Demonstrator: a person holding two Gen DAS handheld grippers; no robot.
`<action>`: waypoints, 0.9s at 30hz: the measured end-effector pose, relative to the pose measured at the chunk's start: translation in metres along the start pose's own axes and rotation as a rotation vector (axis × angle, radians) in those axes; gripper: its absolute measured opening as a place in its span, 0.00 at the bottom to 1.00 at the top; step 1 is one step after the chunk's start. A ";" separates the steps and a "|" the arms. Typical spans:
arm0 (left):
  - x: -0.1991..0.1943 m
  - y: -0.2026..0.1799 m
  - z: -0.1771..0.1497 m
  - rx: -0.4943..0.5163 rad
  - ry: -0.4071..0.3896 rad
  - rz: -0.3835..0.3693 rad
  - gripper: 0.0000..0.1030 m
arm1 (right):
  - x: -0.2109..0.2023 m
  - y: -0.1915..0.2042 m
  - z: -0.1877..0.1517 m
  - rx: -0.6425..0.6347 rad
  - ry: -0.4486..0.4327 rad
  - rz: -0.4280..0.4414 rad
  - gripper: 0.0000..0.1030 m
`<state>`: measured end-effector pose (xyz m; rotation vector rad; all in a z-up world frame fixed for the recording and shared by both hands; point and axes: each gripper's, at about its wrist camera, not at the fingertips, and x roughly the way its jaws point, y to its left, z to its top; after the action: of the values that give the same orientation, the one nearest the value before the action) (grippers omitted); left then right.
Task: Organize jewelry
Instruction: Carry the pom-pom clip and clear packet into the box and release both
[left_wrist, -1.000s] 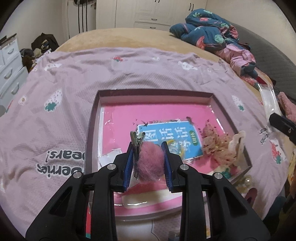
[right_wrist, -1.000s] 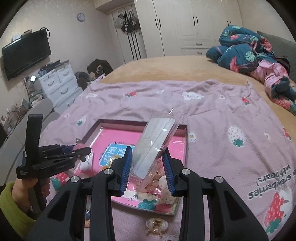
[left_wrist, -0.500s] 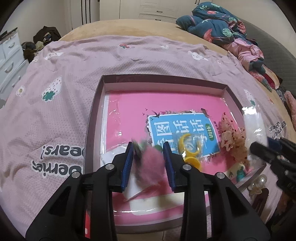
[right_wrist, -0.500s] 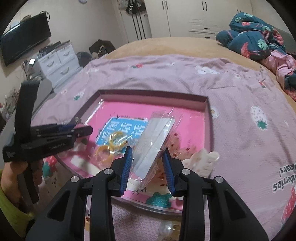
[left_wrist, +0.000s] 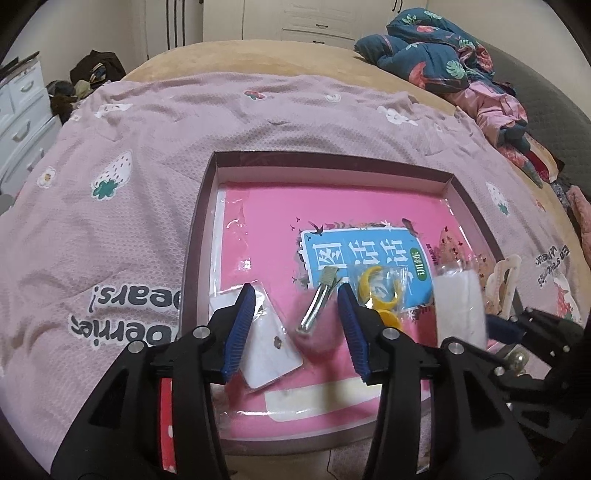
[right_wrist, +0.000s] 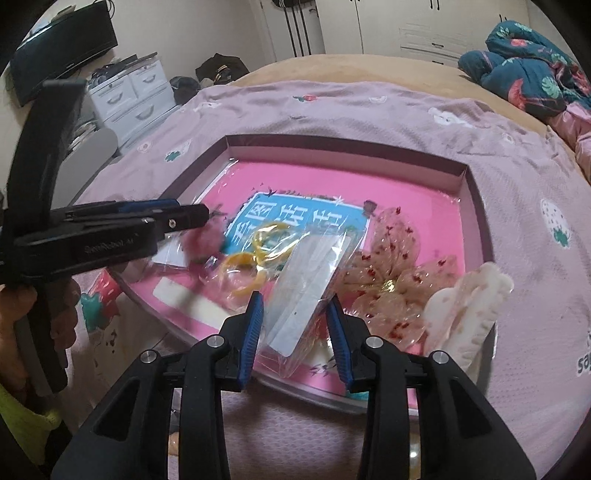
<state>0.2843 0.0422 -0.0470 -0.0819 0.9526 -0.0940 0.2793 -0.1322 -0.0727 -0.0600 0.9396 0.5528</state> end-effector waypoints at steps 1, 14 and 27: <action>-0.002 0.000 0.000 0.000 -0.003 0.000 0.37 | 0.000 -0.001 0.000 0.004 0.000 -0.003 0.34; -0.017 0.001 0.002 -0.016 -0.028 -0.002 0.42 | -0.029 -0.009 -0.004 0.048 -0.068 -0.004 0.54; -0.048 -0.004 0.000 -0.016 -0.081 -0.010 0.55 | -0.089 -0.016 -0.010 0.053 -0.203 -0.077 0.84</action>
<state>0.2561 0.0439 -0.0075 -0.1041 0.8717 -0.0916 0.2385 -0.1870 -0.0123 0.0081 0.7501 0.4534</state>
